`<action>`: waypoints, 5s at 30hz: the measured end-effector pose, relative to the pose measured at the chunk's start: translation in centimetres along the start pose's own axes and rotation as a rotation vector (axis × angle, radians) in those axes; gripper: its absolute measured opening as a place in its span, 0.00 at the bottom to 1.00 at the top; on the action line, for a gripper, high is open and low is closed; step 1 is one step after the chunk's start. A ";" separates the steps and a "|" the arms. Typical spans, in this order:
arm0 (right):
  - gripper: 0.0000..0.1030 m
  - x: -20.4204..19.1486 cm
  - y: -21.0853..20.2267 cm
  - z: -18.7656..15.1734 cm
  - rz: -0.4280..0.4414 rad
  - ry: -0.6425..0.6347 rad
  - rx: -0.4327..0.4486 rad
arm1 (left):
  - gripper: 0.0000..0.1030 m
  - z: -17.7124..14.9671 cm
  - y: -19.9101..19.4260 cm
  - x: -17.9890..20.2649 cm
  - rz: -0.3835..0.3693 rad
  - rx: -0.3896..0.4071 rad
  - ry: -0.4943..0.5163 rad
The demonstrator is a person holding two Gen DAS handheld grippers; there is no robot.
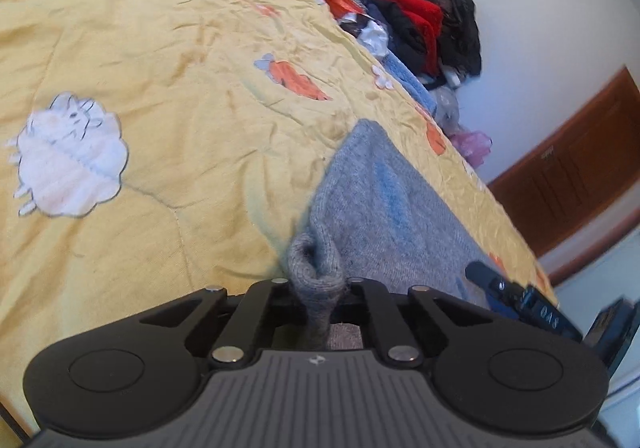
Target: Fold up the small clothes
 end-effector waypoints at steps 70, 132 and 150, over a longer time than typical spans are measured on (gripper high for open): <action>0.84 20.3 -14.6 -6.7 -0.022 0.374 -0.118 | 0.86 -8.5 7.4 17.6 -0.333 -0.279 0.505; 0.56 12.5 -11.2 1.9 0.134 0.369 -0.055 | 0.83 2.2 7.8 14.5 -0.232 -0.269 0.500; 0.15 13.8 -3.9 1.3 0.104 0.428 -0.156 | 0.83 -1.3 17.0 16.2 -0.130 -0.341 0.524</action>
Point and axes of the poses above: each gripper's, at about its wrist camera, not at the fingertips, and y roughly the way its jaws point, x to its right, z to its top, the point moved 9 cm from there along y, roughly the way its jaws point, and after that the axes turned 12 degrees about -y, right-handed, at the moved point
